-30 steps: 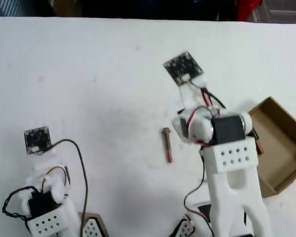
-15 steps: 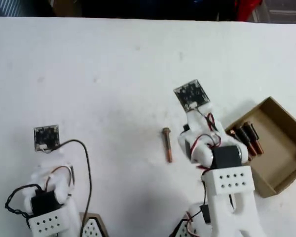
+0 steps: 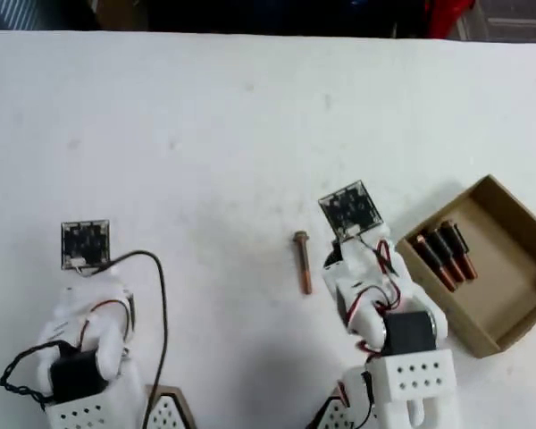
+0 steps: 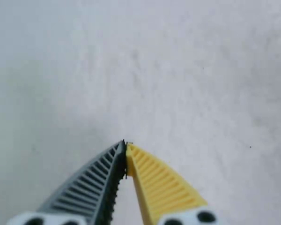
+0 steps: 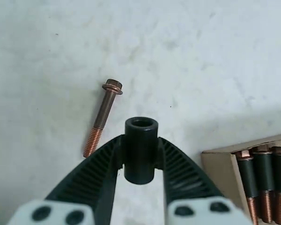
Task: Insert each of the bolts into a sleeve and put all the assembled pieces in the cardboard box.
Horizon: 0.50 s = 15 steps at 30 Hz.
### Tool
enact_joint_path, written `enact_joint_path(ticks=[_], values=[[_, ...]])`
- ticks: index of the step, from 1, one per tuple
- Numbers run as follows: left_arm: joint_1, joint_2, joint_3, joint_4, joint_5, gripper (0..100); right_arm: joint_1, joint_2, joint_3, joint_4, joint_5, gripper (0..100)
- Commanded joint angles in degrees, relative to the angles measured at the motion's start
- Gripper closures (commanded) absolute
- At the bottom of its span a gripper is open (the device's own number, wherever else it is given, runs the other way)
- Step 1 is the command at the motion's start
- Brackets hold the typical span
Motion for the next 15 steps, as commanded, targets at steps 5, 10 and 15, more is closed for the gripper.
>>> enact_joint_path(ticks=[5,10,15], values=[[1.45,-0.31,-11.16,0.53,-0.53,98,0.66,-5.67,3.16,-1.1,0.44,98.2],[1.45,-0.22,-15.03,0.53,-0.53,98,4.18,-7.25,3.69,-1.1,0.26,98.2],[7.08,-0.22,-15.3,2.11,-0.18,98,4.26,-9.54,6.33,-1.36,0.26,98.2]])
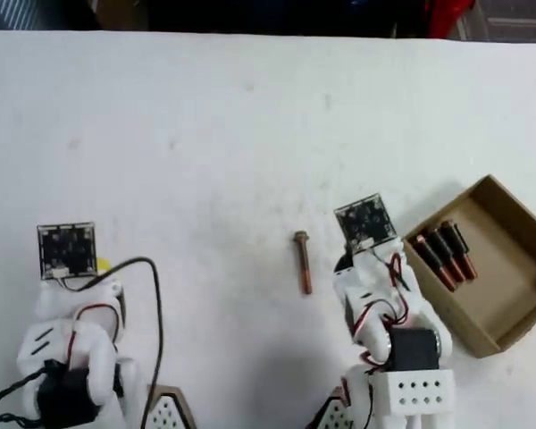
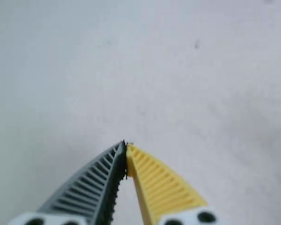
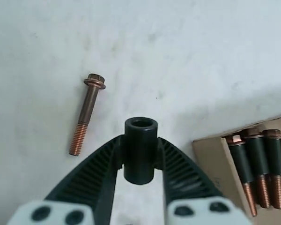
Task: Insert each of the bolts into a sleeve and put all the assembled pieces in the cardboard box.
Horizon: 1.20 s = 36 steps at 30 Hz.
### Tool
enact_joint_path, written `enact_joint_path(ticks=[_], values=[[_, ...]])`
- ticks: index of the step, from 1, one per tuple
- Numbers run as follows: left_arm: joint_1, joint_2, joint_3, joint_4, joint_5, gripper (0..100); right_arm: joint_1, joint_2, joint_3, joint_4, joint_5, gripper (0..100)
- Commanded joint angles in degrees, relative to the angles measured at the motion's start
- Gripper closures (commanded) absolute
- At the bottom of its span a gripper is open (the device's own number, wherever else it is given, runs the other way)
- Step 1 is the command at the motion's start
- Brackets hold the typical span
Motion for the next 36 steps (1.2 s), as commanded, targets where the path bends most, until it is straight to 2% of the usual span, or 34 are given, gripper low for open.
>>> enact_joint_path(ticks=[1,11,17,20,26,32,36], values=[[6.73,0.48,-2.9,2.11,-0.09,98,0.04,-2.68,0.09,-1.36,0.26,98.2],[11.3,2.59,-5.01,2.37,2.29,98,0.4,-14.29,4.4,-0.92,0.26,98.2],[12.97,22.11,-15.91,2.37,2.46,98,0.31,-18.59,5.27,0.66,0.26,98.2],[15.16,32.57,-21.98,2.37,5.19,98,0.4,-20.09,5.36,0.84,0.26,98.2],[23.43,46.29,-29.54,3.43,12.31,98,1.01,-20.53,5.36,1.8,0.26,98.2],[32.22,51.56,-34.73,7.03,18.29,98,4.26,-20.62,5.36,1.54,0.26,98.2],[37.93,53.41,-36.57,7.21,18.99,98,6.46,-20.7,5.36,1.54,0.26,98.2]])
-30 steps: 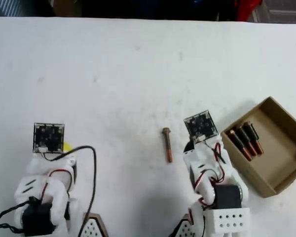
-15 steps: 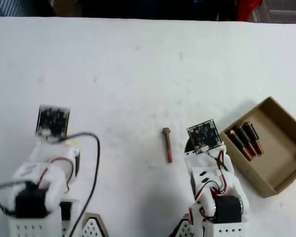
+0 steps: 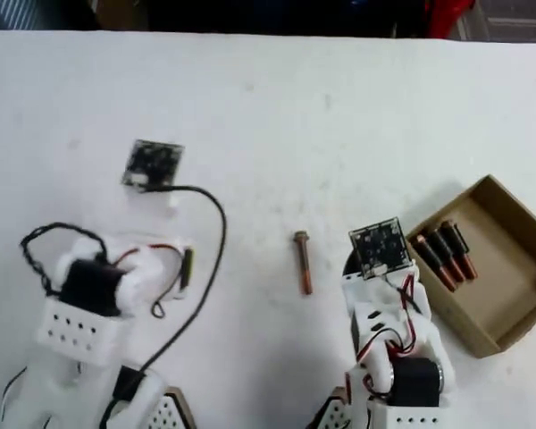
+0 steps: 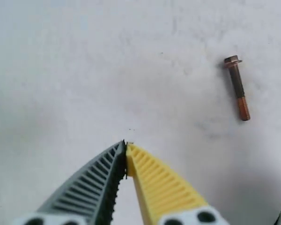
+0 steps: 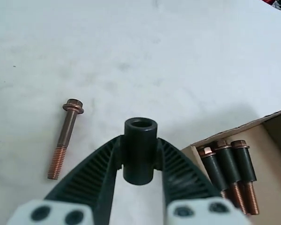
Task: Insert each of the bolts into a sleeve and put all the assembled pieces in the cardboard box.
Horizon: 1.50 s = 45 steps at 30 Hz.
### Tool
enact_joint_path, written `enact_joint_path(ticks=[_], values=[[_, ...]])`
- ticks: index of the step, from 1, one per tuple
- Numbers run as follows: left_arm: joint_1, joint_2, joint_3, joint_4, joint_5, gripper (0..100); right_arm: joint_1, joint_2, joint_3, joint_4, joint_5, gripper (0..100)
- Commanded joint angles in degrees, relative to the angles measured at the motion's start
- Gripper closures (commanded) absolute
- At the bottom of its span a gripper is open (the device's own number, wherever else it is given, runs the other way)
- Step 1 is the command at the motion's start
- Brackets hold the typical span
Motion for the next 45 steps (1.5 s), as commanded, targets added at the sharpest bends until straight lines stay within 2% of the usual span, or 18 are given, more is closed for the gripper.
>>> enact_joint_path(ticks=[1,8,18,26,32,36,42,45], values=[[6.9,2.07,-4.48,0.44,1.23,98,2.42,-0.75,-0.35,-0.13,0.26,98.2],[15.16,9.01,-5.71,0.18,1.05,98,5.41,-0.75,-0.35,-0.22,0.26,98.2],[24.84,26.86,-17.93,-0.18,1.58,98,8.22,-0.75,-0.35,-0.13,0.18,98.2],[27.3,42.86,-28.13,-5.98,14.77,98,8.31,-0.84,0.7,-0.75,0.26,98.2],[27.21,51.12,-34.11,-6.51,27.69,98,12.35,-0.84,3.34,-4.53,0.26,98.2],[27.12,55.25,-37.19,-6.59,29.89,98,12.53,-0.84,4.84,-5.85,0.35,98.2],[26.95,60.62,-37.8,-11.16,30.33,98,12.35,-0.84,4.92,-5.93,0.44,98.2],[26.95,62.11,-37.89,-11.34,34.55,97,12.35,-0.84,4.92,-5.93,0.44,98.2]])
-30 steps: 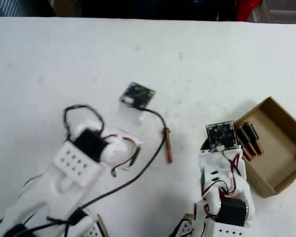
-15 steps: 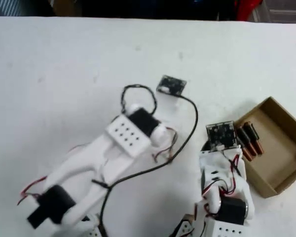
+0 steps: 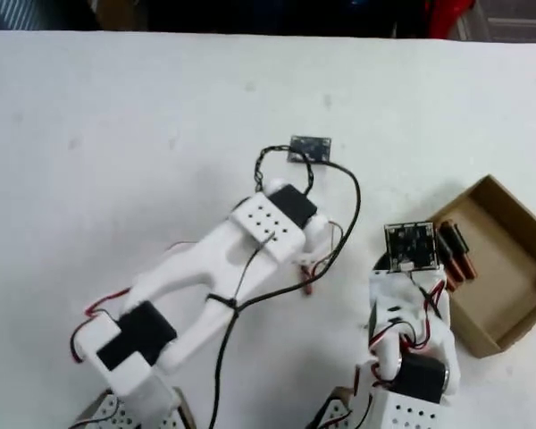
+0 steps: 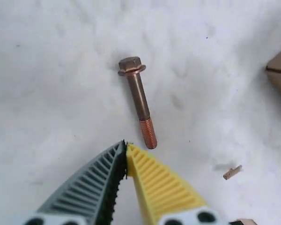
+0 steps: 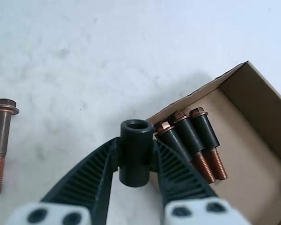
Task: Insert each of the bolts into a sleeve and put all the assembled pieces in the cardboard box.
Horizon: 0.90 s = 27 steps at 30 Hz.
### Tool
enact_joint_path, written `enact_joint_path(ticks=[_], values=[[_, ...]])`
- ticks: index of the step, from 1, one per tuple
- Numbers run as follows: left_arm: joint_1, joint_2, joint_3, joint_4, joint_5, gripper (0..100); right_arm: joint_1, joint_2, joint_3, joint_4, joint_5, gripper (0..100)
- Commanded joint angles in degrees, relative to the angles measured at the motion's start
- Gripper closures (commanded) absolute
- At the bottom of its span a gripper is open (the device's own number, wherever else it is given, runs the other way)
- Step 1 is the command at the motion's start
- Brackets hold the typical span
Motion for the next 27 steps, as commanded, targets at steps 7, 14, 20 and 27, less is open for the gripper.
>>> enact_joint_path(ticks=[7,14,20,27], values=[[0.84,1.36,-1.58,-1.67,9.58,76,0.48,-0.66,2.81,-5.67,0.53,98.2],[0.31,1.36,4.4,-10.9,11.16,78,0.57,-0.66,2.81,-5.67,0.53,98.2],[-2.15,1.36,9.58,-19.08,12.4,83,0.57,-0.66,2.9,-5.67,0.53,98.2],[-3.3,1.45,10.46,-19.6,12.66,83,0.57,-0.66,2.9,-5.58,0.62,98.2]])
